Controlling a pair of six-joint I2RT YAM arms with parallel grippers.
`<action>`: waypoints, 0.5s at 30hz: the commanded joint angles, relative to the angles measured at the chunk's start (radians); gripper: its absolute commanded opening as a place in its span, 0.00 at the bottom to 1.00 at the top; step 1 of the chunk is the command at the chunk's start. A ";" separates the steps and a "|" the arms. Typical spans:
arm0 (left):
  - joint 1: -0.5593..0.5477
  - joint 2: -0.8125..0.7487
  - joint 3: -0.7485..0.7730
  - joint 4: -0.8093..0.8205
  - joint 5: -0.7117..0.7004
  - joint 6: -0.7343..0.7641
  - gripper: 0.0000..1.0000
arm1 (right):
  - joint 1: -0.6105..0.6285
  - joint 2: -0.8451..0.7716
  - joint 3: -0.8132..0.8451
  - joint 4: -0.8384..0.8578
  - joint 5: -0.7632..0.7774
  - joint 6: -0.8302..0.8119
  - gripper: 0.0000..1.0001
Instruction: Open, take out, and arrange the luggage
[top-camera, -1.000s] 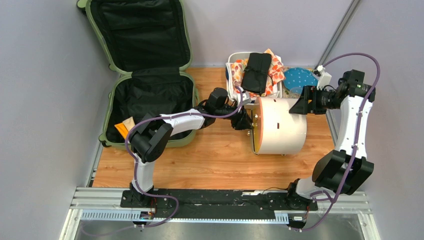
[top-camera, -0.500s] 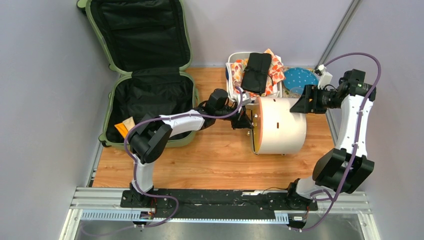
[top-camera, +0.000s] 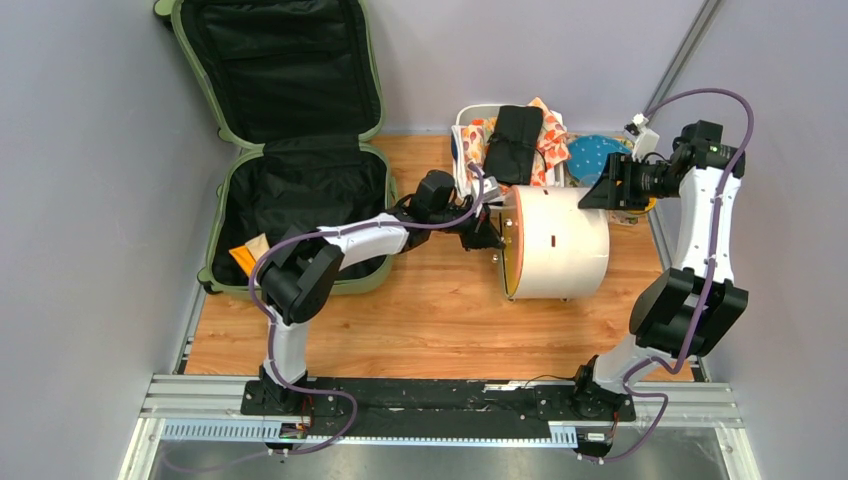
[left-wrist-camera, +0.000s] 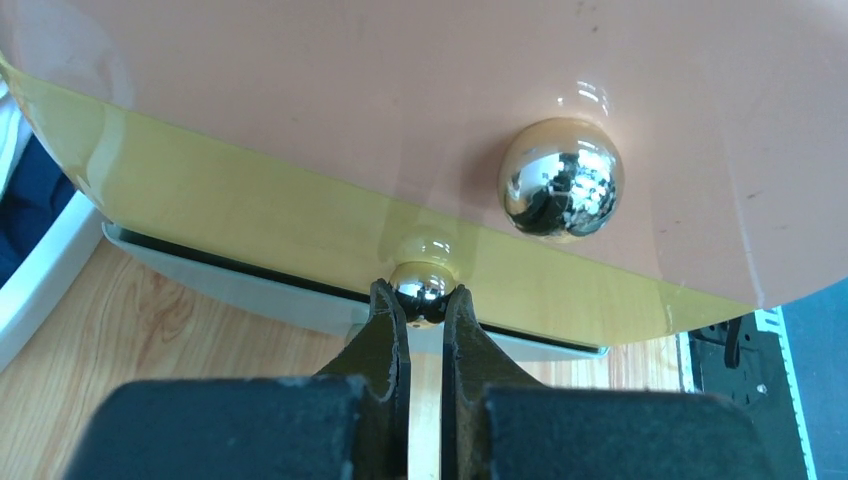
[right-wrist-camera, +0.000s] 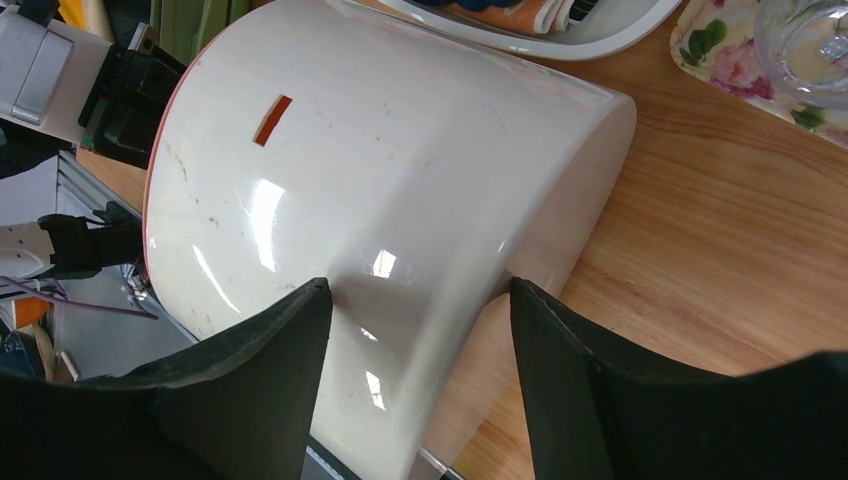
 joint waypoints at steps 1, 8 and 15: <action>0.021 -0.083 -0.047 0.019 -0.019 0.055 0.00 | 0.013 -0.022 -0.017 -0.205 -0.001 0.001 0.67; 0.073 -0.199 -0.211 -0.016 -0.001 0.129 0.00 | 0.013 -0.041 -0.054 -0.157 0.045 0.027 0.64; 0.102 -0.278 -0.268 -0.084 0.025 0.213 0.00 | 0.013 -0.039 -0.056 -0.150 0.065 0.029 0.64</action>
